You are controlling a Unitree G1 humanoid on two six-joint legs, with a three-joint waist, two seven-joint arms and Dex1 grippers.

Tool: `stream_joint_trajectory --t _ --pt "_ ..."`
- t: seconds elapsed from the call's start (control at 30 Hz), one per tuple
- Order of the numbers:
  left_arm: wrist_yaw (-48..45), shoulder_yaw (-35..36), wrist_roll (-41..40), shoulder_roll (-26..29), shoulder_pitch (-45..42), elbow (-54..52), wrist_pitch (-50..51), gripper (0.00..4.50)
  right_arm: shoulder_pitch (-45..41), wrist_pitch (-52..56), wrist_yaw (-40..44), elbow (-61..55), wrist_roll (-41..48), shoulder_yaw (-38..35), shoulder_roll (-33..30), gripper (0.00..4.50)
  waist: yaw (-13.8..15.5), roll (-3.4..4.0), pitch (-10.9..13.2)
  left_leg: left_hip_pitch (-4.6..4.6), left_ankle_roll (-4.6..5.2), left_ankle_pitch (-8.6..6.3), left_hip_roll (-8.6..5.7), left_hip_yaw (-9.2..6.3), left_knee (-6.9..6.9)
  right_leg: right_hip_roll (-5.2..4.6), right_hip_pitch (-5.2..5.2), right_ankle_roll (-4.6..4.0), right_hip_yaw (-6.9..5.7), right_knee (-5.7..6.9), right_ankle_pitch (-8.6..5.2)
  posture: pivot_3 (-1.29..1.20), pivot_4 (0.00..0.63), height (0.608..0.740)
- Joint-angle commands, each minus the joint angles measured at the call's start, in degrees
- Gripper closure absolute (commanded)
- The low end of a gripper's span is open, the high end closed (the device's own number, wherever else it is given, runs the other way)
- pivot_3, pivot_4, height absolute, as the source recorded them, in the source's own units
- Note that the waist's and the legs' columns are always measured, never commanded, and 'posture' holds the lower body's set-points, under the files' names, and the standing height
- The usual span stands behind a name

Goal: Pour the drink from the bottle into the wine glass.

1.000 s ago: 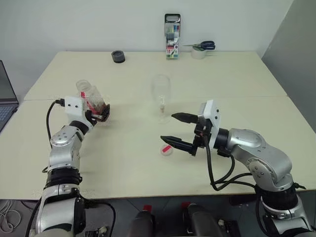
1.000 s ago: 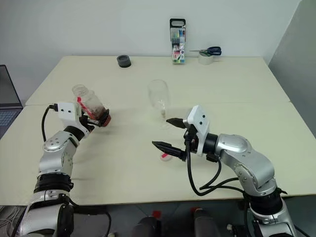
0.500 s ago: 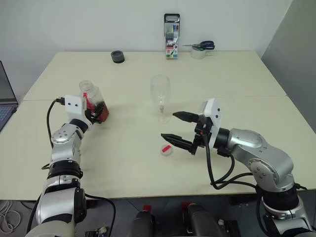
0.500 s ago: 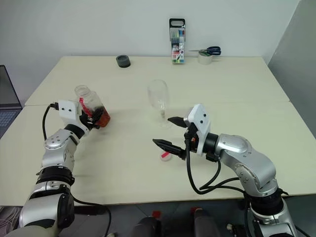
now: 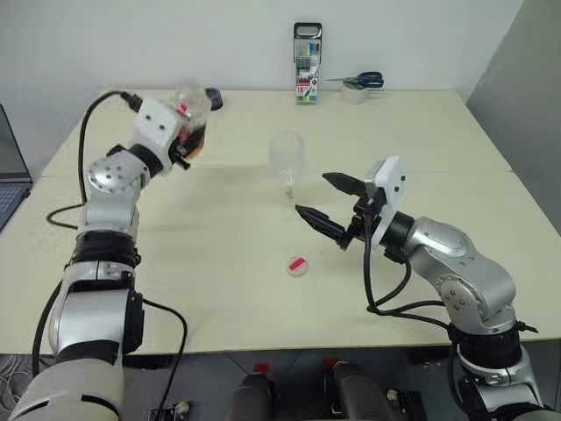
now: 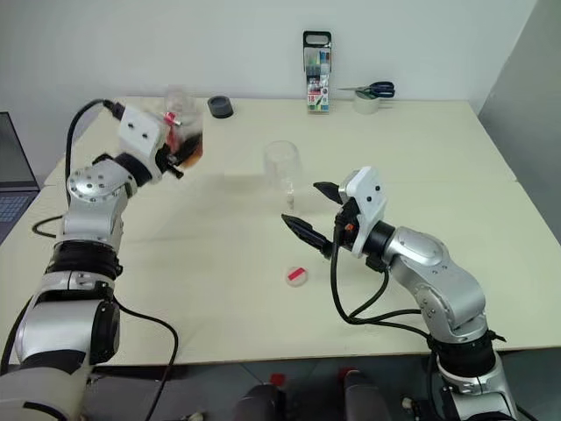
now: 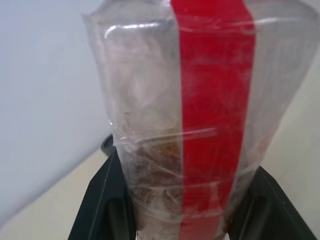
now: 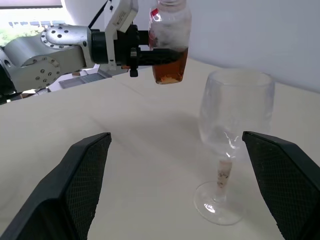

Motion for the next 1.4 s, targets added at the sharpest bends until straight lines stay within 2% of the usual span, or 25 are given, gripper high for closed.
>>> stream_joint_trajectory --t 0.03,0.4,0.9,1.4 --pt "-1.7 -2.1 2.2 0.7 -3.9 -0.9 -2.9 2.78 -2.0 -2.8 0.3 0.2 -0.8 -0.9 0.4 0.0 -0.1 0.0 0.0 -0.01 0.0 0.0 0.0 0.01 0.0 0.01 -0.03 0.0 0.0 0.01 0.0 0.0 0.15 0.74" --pt "-2.0 -7.0 7.7 0.1 -10.4 7.0 -9.9 2.78 -4.9 -6.5 0.2 5.3 -2.1 -1.0 2.1 0.0 -0.1 0.0 0.0 -0.04 0.02 -0.01 -0.06 0.03 0.01 0.03 -0.07 0.0 0.0 0.05 0.0 0.0 0.15 0.74" --pt "5.3 -15.7 20.7 0.2 -18.3 16.0 -22.2 2.78 -4.5 -7.2 -0.9 5.5 -3.1 -1.0 3.3 0.0 -0.1 0.0 0.0 -0.07 0.04 -0.01 -0.11 0.06 0.01 0.04 -0.1 0.0 0.0 0.09 0.0 0.0 0.15 0.74" --pt "12.9 -20.9 29.2 1.0 -23.5 19.8 -25.7 2.78 -4.5 -7.0 -1.0 5.4 -3.0 -0.9 2.7 0.0 -0.1 -0.01 0.0 -0.08 0.06 -0.03 -0.13 0.13 0.02 0.04 -0.1 0.0 -0.02 0.1 0.0 0.0 0.15 0.74"
